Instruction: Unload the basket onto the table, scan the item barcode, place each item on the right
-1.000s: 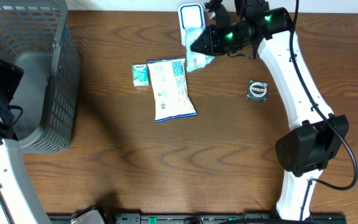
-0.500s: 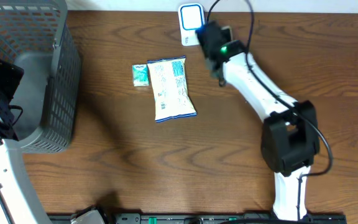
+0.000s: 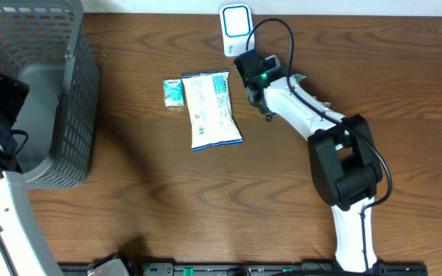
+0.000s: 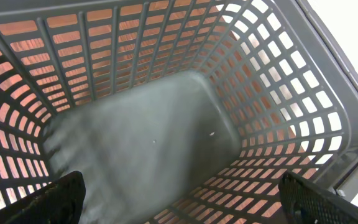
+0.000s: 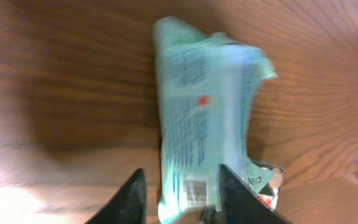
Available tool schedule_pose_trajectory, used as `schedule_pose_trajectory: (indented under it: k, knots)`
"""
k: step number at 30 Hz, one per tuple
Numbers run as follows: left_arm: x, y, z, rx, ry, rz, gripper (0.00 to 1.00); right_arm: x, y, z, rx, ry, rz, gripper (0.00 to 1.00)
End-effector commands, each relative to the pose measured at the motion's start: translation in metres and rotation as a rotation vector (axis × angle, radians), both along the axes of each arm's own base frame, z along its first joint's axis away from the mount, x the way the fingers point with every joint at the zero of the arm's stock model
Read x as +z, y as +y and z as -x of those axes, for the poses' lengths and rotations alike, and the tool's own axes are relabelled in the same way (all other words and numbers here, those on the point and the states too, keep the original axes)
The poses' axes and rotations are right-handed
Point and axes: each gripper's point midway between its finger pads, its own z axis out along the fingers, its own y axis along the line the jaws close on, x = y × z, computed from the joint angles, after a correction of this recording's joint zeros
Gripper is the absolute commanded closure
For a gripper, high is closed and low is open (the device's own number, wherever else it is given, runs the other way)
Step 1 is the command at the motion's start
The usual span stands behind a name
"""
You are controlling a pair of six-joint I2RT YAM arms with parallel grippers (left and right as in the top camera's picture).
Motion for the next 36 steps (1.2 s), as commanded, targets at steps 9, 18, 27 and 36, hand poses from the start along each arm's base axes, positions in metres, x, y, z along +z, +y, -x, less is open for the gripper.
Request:
schedule_pose_trajectory:
  k: [9, 18, 27, 36]
  knots:
    - [0.000, 0.002, 0.001, 0.015, 0.000, 0.001, 0.02, 0.029, 0.048, -0.006, 0.040, -0.017, -0.130, 0.55]
    - [0.000, 0.002, 0.001, 0.015, 0.000, 0.001, 0.02, 0.021, -0.017, -0.034, -0.127, 0.162, -0.748, 0.29]
    - [0.000, 0.002, 0.001, 0.015, 0.000, 0.001, 0.02, -0.018, -0.052, -0.036, -0.166, 0.251, -1.029, 0.20]
    - [0.000, 0.002, 0.001, 0.015, 0.000, 0.001, 0.02, -0.052, -0.045, -0.032, -0.180, 0.305, -1.041, 0.78]
